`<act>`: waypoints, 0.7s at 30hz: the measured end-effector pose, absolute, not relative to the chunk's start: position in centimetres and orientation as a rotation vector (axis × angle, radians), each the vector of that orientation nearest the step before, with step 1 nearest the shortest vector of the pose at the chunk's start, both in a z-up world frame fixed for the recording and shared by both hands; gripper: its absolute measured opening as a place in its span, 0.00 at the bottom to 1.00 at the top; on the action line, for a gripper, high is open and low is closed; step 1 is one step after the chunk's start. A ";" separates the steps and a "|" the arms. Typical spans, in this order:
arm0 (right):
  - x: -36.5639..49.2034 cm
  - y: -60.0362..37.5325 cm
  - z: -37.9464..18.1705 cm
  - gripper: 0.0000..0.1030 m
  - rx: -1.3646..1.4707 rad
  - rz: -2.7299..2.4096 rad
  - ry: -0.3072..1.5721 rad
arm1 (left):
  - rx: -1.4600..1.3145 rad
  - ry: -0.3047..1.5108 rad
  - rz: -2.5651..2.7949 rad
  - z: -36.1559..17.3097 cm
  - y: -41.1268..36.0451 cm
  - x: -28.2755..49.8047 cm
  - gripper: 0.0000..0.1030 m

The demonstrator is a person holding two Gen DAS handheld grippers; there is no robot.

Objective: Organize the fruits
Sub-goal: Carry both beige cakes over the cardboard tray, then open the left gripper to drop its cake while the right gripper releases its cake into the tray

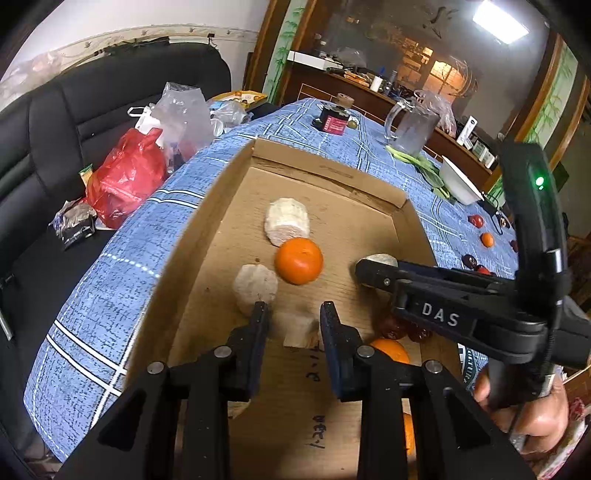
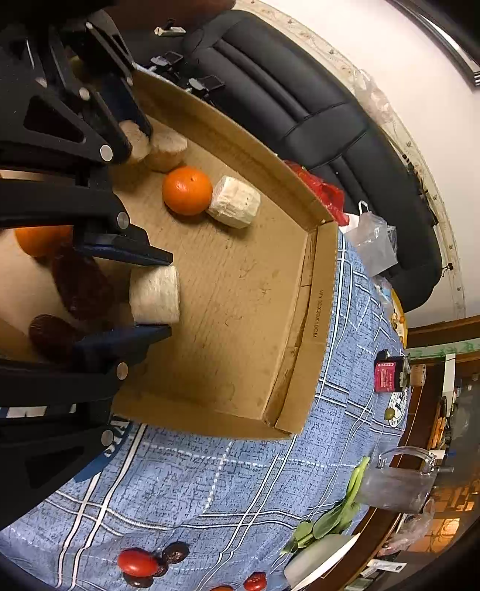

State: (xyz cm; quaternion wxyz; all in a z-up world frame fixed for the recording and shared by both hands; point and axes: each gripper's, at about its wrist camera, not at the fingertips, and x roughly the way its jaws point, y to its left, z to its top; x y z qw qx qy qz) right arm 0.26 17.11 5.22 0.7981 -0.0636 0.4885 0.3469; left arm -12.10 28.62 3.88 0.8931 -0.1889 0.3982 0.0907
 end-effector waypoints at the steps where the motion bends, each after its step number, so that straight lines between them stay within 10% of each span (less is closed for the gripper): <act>1: 0.4 17.2 5.2 0.35 -0.134 0.744 1.051 | -0.399 0.821 0.190 4.0 28.8 -12.3 0.31; 21: -2.1 5.7 9.4 0.49 0.059 0.617 0.977 | -0.248 0.747 0.194 9.6 22.8 -15.3 0.75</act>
